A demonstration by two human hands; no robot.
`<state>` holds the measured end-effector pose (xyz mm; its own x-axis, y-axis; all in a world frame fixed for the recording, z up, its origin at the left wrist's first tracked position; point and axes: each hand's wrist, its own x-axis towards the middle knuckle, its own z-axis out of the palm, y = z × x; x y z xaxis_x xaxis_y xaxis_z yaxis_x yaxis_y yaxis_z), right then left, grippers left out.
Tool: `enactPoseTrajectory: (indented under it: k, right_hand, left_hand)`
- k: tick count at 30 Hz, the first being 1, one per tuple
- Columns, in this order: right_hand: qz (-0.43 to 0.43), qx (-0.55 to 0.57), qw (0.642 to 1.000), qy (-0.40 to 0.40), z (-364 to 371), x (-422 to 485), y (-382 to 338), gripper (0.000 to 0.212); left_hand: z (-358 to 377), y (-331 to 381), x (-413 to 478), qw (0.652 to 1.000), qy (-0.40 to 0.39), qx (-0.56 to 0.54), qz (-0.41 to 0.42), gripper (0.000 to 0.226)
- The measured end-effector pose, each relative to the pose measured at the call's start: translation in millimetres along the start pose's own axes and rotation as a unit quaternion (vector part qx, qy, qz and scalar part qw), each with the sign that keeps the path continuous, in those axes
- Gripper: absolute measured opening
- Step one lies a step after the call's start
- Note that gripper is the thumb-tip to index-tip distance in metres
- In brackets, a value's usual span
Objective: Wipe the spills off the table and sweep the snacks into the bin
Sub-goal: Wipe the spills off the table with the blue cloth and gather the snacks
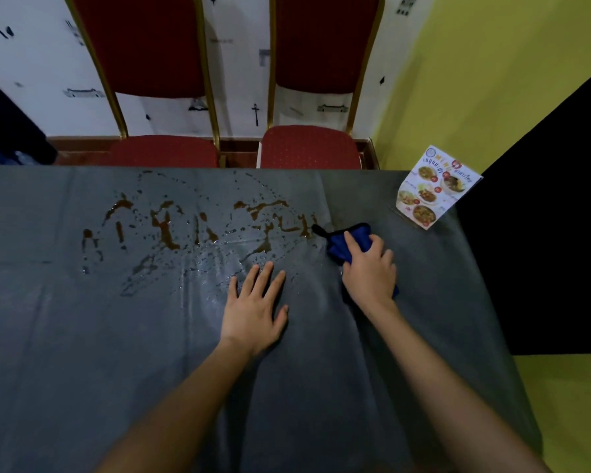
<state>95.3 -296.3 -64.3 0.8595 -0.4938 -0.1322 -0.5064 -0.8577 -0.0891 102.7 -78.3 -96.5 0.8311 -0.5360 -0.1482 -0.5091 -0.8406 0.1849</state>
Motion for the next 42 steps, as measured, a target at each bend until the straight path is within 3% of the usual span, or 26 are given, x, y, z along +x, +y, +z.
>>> enactPoseTrajectory:
  k: [4, 9, 19, 23, 28, 31, 33, 38, 42]
  right_hand:
    - [0.040, 0.032, 0.998, 0.039, -13.8, 59.7, -5.5, 0.057]
    - [0.109, 0.066, 0.992, 0.001, -13.9, 95.5, -26.1, 0.058]
    - [-0.088, 0.031, 0.995, 0.039, 4.1, 7.6, -19.1, 0.056]
    - [-0.035, 0.077, 0.996, 0.043, -3.5, 71.8, -23.4, 0.053]
    - [0.126, 0.119, 0.984, 0.027, -14.6, 145.4, -34.6, 0.050]
    - [0.162, 0.136, 0.977, 0.009, -17.4, 160.4, -56.4, 0.049]
    - [0.122, 0.121, 0.985, 0.006, -15.9, 157.4, -77.2, 0.052]
    - [-0.104, 0.080, 0.991, -0.008, -7.4, 137.9, -122.2, 0.052]
    - [-0.117, 0.085, 0.989, -0.006, -9.3, 147.8, -102.5, 0.052]
  left_hand:
    - [-9.8, 2.6, 11.2, 1.000, -0.007, 0.007, 0.003, 0.067]
    - [-7.1, -0.4, 4.6, 1.000, -0.015, 0.022, -0.006, 0.067]
    - [-11.4, -1.6, 8.9, 0.999, 0.016, 0.039, 0.007, 0.066]
    - [-13.7, -3.1, 12.5, 0.999, 0.024, 0.046, 0.007, 0.066]
    - [-9.3, 1.7, 7.5, 0.999, 0.014, 0.033, 0.004, 0.066]
    - [-8.0, 0.5, 5.4, 0.999, 0.020, 0.029, 0.001, 0.064]
    - [-7.1, -3.0, 5.6, 0.999, 0.025, 0.030, 0.002, 0.064]
    - [-5.4, -8.4, 8.3, 0.999, 0.024, 0.040, -0.002, 0.065]
    - [-4.9, -4.7, 7.6, 0.999, 0.021, 0.043, 0.007, 0.066]
